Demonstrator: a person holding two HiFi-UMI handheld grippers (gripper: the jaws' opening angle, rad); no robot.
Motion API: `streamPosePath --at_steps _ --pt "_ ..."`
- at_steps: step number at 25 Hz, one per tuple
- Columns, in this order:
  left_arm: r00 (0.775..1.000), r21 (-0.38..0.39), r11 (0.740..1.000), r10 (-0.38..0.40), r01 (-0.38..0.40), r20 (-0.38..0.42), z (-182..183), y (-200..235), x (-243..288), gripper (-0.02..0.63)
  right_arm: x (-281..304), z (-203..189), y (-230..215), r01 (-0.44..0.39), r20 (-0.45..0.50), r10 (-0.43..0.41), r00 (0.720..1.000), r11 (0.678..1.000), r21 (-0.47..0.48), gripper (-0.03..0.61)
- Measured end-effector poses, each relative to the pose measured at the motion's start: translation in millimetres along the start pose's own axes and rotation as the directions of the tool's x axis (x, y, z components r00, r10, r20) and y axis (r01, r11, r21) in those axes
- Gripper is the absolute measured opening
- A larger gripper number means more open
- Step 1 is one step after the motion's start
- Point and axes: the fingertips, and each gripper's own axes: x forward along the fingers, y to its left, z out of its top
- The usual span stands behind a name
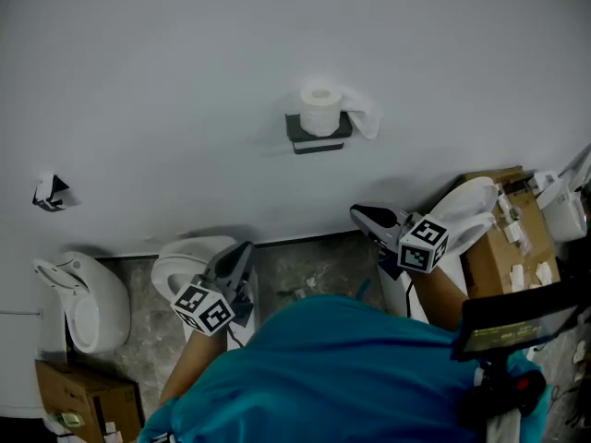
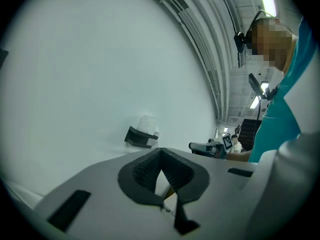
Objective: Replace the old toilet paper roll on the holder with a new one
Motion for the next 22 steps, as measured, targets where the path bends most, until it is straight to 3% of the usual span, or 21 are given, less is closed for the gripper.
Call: streamPosePath --at_steps 5,10,16,22 --pt "0.994 -0.007 0.997 0.082 -0.082 0.067 15.5 4.4 59.0 0.008 7.9 26.5 -61.3 -0.108 -0.013 0.107 0.994 0.994 -0.034 0.003" --pt "0.988 0.002 0.992 0.127 -0.128 0.082 24.6 -2.2 119.6 0.008 5.3 49.3 -115.9 -0.180 -0.011 0.179 0.984 0.981 -0.072 0.003" --pt "0.992 0.026 0.993 0.112 -0.114 0.057 34.4 2.3 163.3 0.008 12.2 63.7 -152.0 -0.173 0.015 0.175 0.984 0.982 -0.074 0.003" --pt "0.998 0.058 0.997 0.044 -0.047 0.042 51.0 24.5 172.8 0.008 33.7 88.8 -146.5 -0.138 -0.005 0.140 0.990 0.967 -0.214 0.003"
